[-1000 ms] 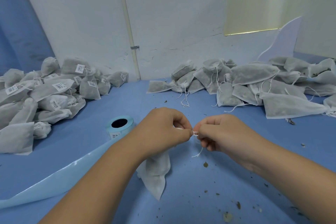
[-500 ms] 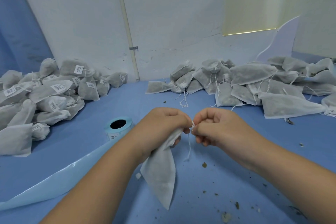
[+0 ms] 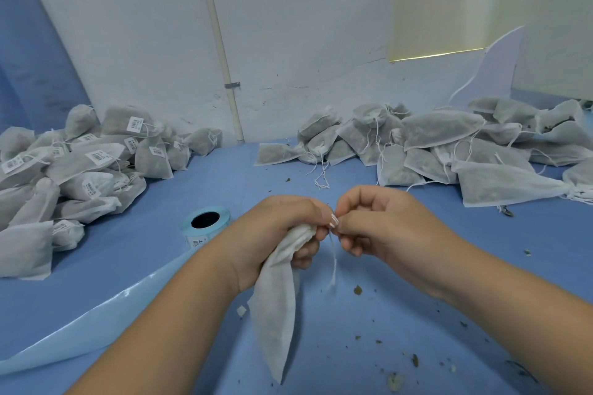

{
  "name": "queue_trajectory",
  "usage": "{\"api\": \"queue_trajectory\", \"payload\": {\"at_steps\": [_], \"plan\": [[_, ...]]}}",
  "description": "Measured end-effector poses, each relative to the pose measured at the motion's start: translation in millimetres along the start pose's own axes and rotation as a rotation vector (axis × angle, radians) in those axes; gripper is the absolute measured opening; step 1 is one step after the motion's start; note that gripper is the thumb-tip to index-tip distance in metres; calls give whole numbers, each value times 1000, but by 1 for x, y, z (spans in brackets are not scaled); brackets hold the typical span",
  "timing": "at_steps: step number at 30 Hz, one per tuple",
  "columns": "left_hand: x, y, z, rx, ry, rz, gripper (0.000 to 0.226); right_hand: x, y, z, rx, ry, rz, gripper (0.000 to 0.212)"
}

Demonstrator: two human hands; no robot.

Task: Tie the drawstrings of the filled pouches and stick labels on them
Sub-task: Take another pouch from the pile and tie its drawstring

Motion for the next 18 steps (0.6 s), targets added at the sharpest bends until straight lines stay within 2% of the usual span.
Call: {"api": "queue_trajectory", "payload": {"at_steps": [4, 8, 18], "plan": [[-2, -2, 1, 16, 25, 0, 11, 2, -1, -2, 147, 126, 75, 9], [-3, -2, 1, 15, 32, -7, 12, 4, 0, -4, 270, 228, 146, 12], [-3, -2, 3, -56, 149, -33, 15, 5, 2, -3, 408, 239, 203, 12]]}}
Point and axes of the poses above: each hand's wrist, its own x-axis away from the middle knuckle, its own z-axis out of the back of the hand, y = z × x, the point moved 1 cm from there along -x, towards the middle knuckle, and after that the axes turned 6 degrees about x, right-handed, at the moved point
